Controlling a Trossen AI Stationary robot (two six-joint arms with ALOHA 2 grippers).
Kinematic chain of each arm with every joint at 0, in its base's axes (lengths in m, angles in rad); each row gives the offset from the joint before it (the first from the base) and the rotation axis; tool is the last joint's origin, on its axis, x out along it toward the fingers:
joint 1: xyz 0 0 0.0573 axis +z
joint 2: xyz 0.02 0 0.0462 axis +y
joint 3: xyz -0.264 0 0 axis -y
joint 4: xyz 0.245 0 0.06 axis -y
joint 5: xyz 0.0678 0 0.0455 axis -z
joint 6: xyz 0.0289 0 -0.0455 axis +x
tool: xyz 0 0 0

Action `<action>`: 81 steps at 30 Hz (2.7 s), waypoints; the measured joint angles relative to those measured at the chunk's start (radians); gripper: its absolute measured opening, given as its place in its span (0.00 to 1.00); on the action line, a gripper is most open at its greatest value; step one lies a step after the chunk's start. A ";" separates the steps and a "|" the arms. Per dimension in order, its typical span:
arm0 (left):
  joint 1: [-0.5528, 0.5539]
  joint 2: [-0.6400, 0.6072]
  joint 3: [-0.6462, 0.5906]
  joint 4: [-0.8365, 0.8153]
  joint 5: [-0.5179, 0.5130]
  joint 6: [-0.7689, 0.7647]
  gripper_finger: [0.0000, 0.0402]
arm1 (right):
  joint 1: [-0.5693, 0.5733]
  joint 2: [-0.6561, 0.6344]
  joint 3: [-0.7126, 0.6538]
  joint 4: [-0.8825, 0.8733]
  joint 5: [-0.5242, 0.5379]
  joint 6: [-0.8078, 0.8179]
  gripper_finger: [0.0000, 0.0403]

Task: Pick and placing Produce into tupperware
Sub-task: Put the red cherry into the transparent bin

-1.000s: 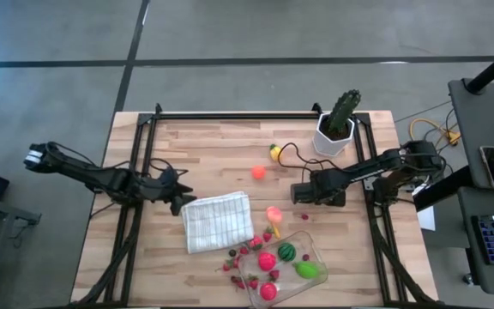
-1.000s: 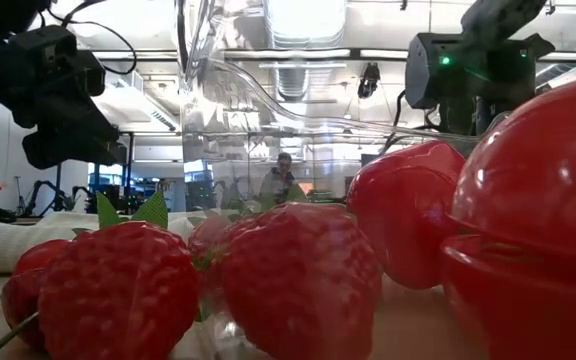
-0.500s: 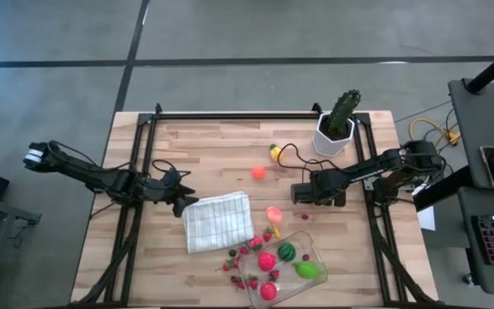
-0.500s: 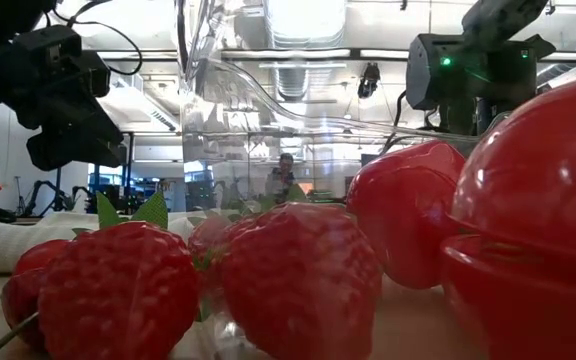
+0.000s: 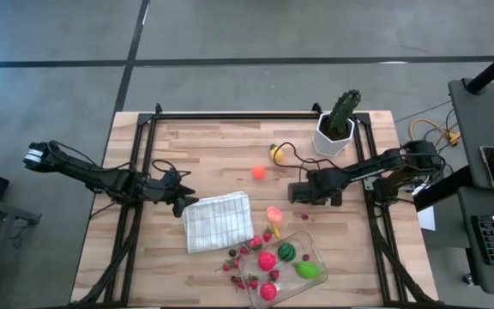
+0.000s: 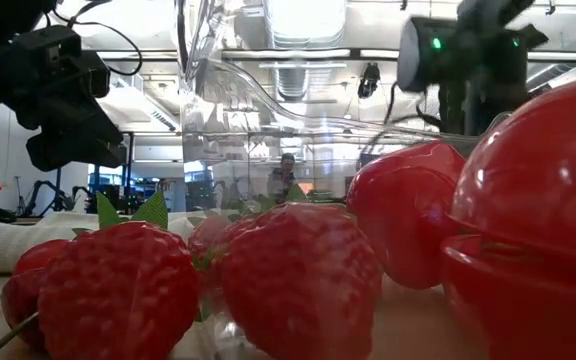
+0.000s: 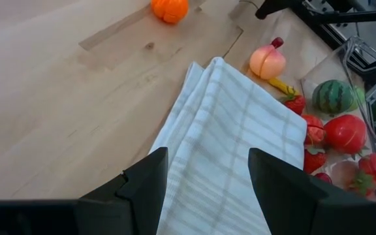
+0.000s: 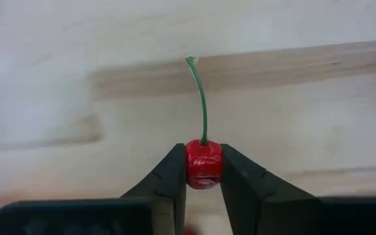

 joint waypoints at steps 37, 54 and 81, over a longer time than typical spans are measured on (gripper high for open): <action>0.000 -0.017 -0.009 0.022 0.128 0.053 0.49 | 0.508 0.165 0.489 0.072 -0.072 -0.058 0.42; -0.005 -0.014 -0.004 0.158 0.218 0.233 0.49 | 0.498 0.082 0.491 -0.005 0.213 -0.016 0.56; -0.367 0.659 0.496 0.169 0.144 0.038 0.32 | 0.537 -0.001 0.489 -0.228 0.262 -0.358 0.56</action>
